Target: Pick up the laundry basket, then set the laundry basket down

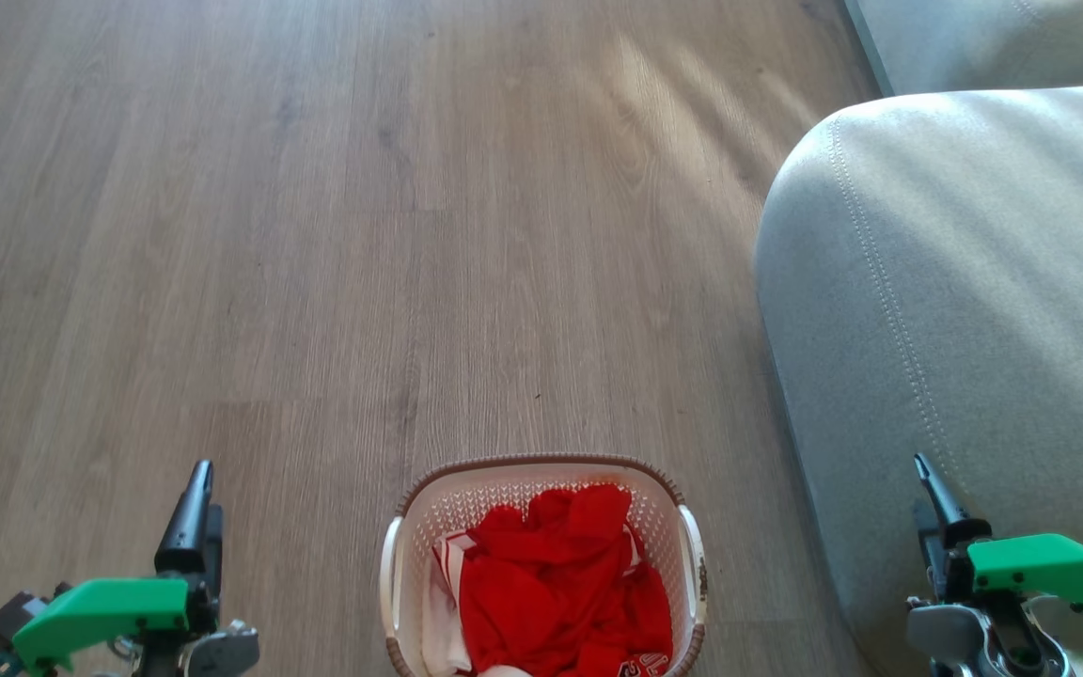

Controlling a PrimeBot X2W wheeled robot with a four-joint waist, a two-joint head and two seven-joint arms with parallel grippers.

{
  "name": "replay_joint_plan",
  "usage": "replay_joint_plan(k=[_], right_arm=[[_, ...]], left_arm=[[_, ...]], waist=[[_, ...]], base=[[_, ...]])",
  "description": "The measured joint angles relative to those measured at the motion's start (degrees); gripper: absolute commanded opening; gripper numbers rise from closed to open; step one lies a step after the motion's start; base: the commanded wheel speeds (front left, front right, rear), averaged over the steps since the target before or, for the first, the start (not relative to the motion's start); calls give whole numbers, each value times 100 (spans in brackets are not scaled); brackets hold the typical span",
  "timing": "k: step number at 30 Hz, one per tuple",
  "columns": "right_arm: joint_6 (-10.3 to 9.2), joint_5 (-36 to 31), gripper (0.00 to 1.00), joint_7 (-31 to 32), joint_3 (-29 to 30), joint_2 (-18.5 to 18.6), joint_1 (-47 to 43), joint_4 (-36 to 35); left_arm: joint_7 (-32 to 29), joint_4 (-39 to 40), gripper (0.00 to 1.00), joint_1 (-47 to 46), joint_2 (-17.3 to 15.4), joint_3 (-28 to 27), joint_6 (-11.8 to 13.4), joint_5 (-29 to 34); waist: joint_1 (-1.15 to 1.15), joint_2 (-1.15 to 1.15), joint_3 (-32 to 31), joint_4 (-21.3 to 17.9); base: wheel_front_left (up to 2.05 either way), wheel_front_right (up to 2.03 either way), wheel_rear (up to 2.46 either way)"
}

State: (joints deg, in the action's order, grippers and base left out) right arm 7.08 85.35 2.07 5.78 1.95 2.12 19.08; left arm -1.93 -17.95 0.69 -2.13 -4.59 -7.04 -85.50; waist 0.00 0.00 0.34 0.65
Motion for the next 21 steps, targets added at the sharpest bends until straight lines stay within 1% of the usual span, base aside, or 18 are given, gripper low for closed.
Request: replay_joint_plan(k=[3,6,12,21], right_arm=[[0,-194,100,-52,5,1,1,-54],[0,-425,100,-103,2,2,5,-129],[0,-1039,100,-202,-9,2,75,-341],[0,-2135,100,-338,33,2,232,-744]], left_arm=[[48,35,100,-40,0,-20,0,162],[98,171,100,-90,0,-54,1,452],[198,506,100,-101,0,-83,70,959],[354,1016,100,-216,0,69,410,1893]], waist=[[0,0,1,20],[0,0,2,42],[0,0,7,70],[0,0,23,115]], base=[[0,0,0],[0,0,0],[0,0,0],[0,0,0]])
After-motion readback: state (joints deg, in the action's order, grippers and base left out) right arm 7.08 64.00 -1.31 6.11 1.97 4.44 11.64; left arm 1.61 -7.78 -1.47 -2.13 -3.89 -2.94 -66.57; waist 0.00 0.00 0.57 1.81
